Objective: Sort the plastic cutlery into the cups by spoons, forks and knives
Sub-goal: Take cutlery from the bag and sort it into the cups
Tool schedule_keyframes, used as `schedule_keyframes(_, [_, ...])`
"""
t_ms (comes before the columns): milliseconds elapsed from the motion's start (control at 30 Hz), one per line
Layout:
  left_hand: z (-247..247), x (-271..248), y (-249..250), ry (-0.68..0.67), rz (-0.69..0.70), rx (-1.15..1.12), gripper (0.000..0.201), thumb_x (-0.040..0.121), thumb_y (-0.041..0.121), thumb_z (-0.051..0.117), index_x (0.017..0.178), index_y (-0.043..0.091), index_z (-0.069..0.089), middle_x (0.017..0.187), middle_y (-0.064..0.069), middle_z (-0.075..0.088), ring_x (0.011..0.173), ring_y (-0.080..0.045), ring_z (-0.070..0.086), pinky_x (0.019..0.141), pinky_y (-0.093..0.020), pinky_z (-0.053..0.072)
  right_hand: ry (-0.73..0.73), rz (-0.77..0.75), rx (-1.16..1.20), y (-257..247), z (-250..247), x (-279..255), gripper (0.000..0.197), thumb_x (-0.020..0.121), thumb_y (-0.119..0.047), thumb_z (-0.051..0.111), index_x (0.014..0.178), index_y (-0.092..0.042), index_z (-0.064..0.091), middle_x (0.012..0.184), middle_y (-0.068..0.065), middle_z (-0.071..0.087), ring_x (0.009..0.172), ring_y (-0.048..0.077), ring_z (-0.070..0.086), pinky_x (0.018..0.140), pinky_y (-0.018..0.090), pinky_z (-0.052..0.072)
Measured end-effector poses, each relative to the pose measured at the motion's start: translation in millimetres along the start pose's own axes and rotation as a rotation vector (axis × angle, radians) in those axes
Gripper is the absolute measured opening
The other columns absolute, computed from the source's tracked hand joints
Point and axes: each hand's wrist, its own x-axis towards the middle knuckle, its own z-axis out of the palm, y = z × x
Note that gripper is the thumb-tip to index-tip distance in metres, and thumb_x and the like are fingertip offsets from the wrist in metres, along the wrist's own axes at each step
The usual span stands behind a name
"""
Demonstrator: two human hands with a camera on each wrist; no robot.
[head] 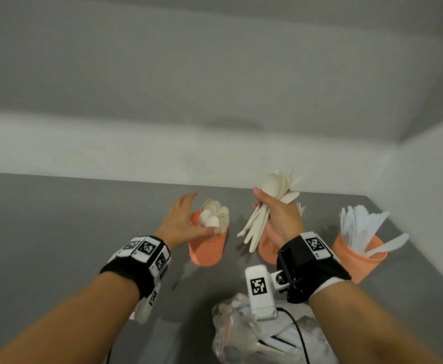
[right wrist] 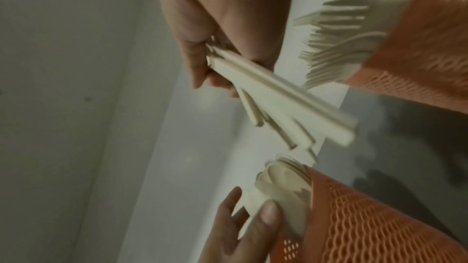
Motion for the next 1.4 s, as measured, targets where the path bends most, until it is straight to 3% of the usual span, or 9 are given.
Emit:
schedule_keyframes(167, [19,15,2,-0.085,0.063,-0.103,0.114,0.051,0.040,0.087,0.144,0.028,0.022,0.130,-0.005,0.050,0.113,-0.020,0.053,0.096,-0.028,0.040,-0.007,0.005,0.068,11,9,10,0.015,0.083,-0.009,0.066,0.088,-0.011,0.052,0.056,0.000,0.048,0.050,0.010,0.050,0.054,0.021,0.051])
schedule_keyframes(433, [26,7,-7,0.056,0.032,-0.270,0.033,0.078,0.019,0.069,0.109,0.022,0.058,0.090,0.002,0.066,0.075,-0.010,0.063,0.063,-0.018,0.049,0.177,-0.090,0.103,37,30,12,0.030,0.081,-0.005,0.067,0.107,-0.010,0.052,0.066,0.001,0.050,0.044,0.006,0.052,0.045,0.020,0.047])
schedule_keyframes(600, [23,-1,-5,0.017,0.000,-0.486,0.040,0.070,0.031,0.056,0.110,0.026,0.053,0.099,-0.001,0.062,0.087,-0.016,0.061,0.078,-0.032,0.053,0.107,-0.114,-0.124,62,34,3,0.056,0.071,-0.009,0.076,0.120,-0.009,0.050,0.096,0.011,0.066,0.086,0.022,0.068,0.076,0.037,0.058])
schedule_keyframes(733, [20,-3,-7,0.003,0.039,-0.531,0.046,0.073,0.034,0.049,0.119,0.030,0.045,0.114,-0.001,0.056,0.105,-0.016,0.056,0.091,-0.030,0.047,-0.083,-0.156,-0.205,61,29,-3,0.051,0.074,0.003,0.071,0.114,-0.012,0.043,0.085,0.007,0.062,0.073,0.017,0.065,0.065,0.025,0.055])
schedule_keyframes(933, [24,-3,0,0.045,0.094,-0.584,0.038,0.089,0.030,0.036,0.125,0.030,0.045,0.128,0.001,0.052,0.112,0.001,0.048,0.091,-0.012,0.034,-0.123,-0.121,-0.421,64,26,-7,0.017,0.096,-0.041,0.036,0.103,-0.039,0.052,0.098,0.004,0.061,0.089,0.018,0.061,0.082,0.037,0.050])
schedule_keyframes(1067, [27,-8,4,-0.007,0.128,-0.460,0.039,0.100,0.024,0.030,0.138,0.021,0.039,0.144,-0.001,0.042,0.128,-0.004,0.036,0.103,-0.014,0.024,-0.237,-0.166,-0.856,64,22,-4,0.035,0.101,-0.031,0.028,0.129,-0.022,0.048,0.134,0.005,0.044,0.123,0.010,0.042,0.107,0.026,0.031])
schedule_keyframes(1233, [20,-31,27,0.225,0.227,-0.266,0.038,0.090,0.032,0.039,0.124,0.018,0.049,0.124,-0.001,0.044,0.113,-0.018,0.048,0.098,-0.026,0.036,-0.248,-0.204,-0.952,31,20,-18,0.029,0.094,-0.020,0.048,0.123,-0.016,0.052,0.110,0.002,0.051,0.096,0.012,0.054,0.073,0.005,0.042])
schedule_keyframes(1300, [17,-51,46,0.301,0.323,-0.280,0.022,0.084,0.032,0.044,0.100,0.020,0.053,0.105,0.002,0.046,0.097,-0.016,0.050,0.084,-0.023,0.040,-0.295,-0.215,-1.081,11,15,-26,0.022,0.090,-0.018,0.054,0.111,-0.016,0.058,0.087,0.000,0.055,0.078,0.015,0.055,0.070,0.016,0.046])
schedule_keyframes(1400, [26,-82,59,0.127,0.456,-0.281,0.028,0.079,0.040,0.045,0.078,0.016,0.059,0.095,-0.002,0.048,0.089,-0.012,0.048,0.078,-0.021,0.038,-0.440,-0.203,-1.440,-13,-4,-42,0.010,0.087,-0.009,0.053,0.090,-0.015,0.061,0.069,-0.004,0.053,0.069,0.013,0.053,0.059,0.015,0.038])
